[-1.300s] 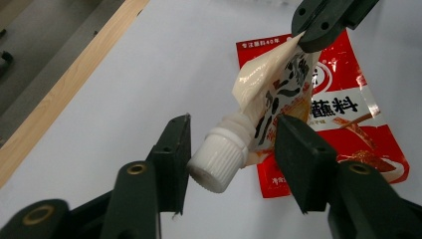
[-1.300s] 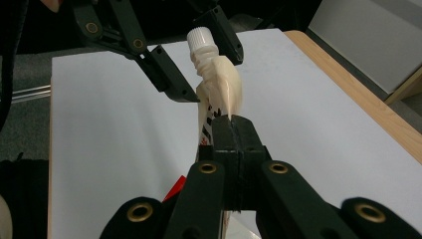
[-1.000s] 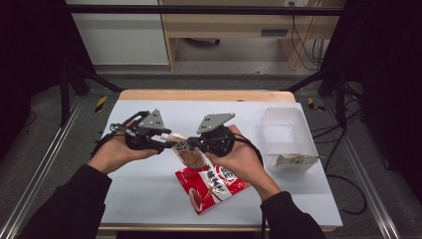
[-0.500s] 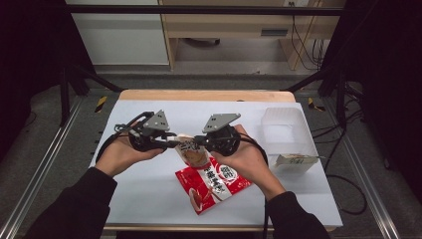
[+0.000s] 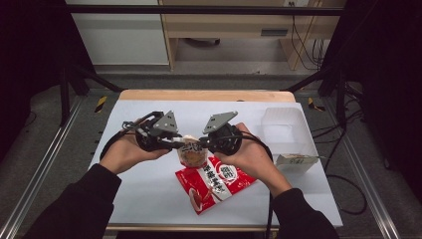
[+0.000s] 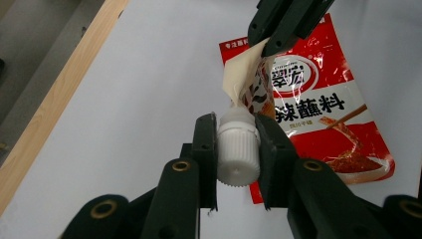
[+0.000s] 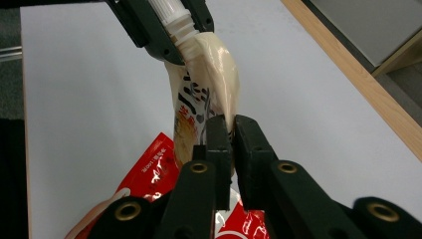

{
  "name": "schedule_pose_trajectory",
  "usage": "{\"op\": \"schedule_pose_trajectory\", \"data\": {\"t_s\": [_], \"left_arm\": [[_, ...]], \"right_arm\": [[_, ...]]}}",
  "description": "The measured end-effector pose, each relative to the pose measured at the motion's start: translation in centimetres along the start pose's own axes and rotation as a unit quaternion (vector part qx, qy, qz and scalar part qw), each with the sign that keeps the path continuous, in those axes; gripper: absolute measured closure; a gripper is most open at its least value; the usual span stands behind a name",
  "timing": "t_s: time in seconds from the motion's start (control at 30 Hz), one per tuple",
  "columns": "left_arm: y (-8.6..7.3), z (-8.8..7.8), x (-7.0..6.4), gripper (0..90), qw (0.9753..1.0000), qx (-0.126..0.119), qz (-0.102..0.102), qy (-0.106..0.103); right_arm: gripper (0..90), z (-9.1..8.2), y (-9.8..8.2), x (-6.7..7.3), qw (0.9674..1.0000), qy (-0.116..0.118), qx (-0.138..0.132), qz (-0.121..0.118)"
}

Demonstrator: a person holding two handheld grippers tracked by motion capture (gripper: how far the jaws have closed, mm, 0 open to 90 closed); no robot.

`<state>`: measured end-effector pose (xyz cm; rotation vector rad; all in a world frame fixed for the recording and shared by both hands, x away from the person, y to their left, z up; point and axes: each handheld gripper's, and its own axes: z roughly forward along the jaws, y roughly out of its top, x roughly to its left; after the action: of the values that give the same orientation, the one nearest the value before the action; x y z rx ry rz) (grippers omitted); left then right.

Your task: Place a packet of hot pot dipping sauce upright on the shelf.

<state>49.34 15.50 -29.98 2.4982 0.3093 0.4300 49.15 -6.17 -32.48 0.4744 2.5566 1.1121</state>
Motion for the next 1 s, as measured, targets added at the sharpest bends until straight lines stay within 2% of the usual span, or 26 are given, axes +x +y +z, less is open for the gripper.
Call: {"op": "schedule_pose_trajectory", "data": {"t_s": [0.13,0.2,0.33,0.47,0.6,0.7,0.9,1.0], "left_arm": [[0.2,0.2,-0.2,73.2,0.9999,0.009,0.008,0.006],[0.3,0.2,-0.2,73.3,0.9999,0.009,0.009,0.005],[0.3,0.0,-0.1,73.3,0.9999,0.006,0.011,0.004],[0.3,-0.1,-0.2,73.3,0.9999,0.002,0.013,0.002],[0.2,-0.1,-0.2,73.3,0.9998,0.002,0.019,-0.002],[0.2,-0.1,-0.3,73.3,0.9997,0.001,0.024,-0.004],[0.3,-0.1,-0.4,73.2,0.9997,-0.002,0.024,-0.006],[0.3,-0.1,-0.4,73.3,0.9996,-0.003,0.027,-0.006]], "right_arm": [[76.5,-0.2,0.1,-0.2,0.9999,-0.002,0.011,-0.013],[68.5,-0.3,0.3,-0.2,0.9996,-0.003,0.019,-0.018],[54.3,-0.2,0.6,-0.2,0.9978,-0.010,0.047,-0.046],[44.4,0.0,0.8,-0.3,0.9966,-0.015,0.057,-0.057],[37.8,0.4,1.1,-0.5,0.9957,-0.010,0.067,-0.064],[33.4,0.9,1.5,-0.7,0.9935,-0.002,0.083,-0.079],[27.7,1.5,2.0,-0.6,0.9920,0.009,0.099,-0.078],[25.6,1.7,2.1,-0.6,0.9913,0.023,0.104,-0.077]]}}
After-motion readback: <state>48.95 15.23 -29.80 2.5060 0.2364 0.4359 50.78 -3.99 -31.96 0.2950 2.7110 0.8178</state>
